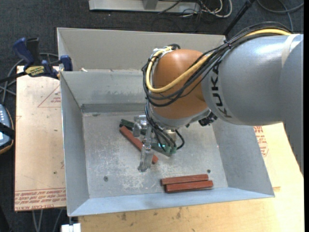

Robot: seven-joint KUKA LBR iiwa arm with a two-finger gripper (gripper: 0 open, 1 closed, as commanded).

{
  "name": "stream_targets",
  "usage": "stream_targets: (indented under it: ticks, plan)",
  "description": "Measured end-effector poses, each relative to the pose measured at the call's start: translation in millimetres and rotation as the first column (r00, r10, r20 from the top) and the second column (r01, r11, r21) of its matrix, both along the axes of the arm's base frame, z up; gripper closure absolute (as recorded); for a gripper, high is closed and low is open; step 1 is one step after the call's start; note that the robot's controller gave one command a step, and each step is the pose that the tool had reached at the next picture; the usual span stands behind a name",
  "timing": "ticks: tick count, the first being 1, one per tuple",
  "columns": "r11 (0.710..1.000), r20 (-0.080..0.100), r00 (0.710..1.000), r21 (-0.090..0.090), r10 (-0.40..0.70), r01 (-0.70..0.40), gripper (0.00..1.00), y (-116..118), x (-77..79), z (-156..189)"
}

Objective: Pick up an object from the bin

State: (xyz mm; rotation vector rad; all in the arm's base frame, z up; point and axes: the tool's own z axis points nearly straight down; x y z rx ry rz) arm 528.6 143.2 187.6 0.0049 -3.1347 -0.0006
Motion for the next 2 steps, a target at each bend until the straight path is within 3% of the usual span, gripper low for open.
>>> stream_targets:
  ticks: [1, 2]
  plan:
    - [0.999, 0.011, 0.999, 0.001, -0.049, 0.049, 0.00, -92.6, 1.6, -120.1]
    - [0.987, 0.028, 0.986, 0.000, 0.162, -0.162, 0.00, -80.8, -40.3, -114.4]
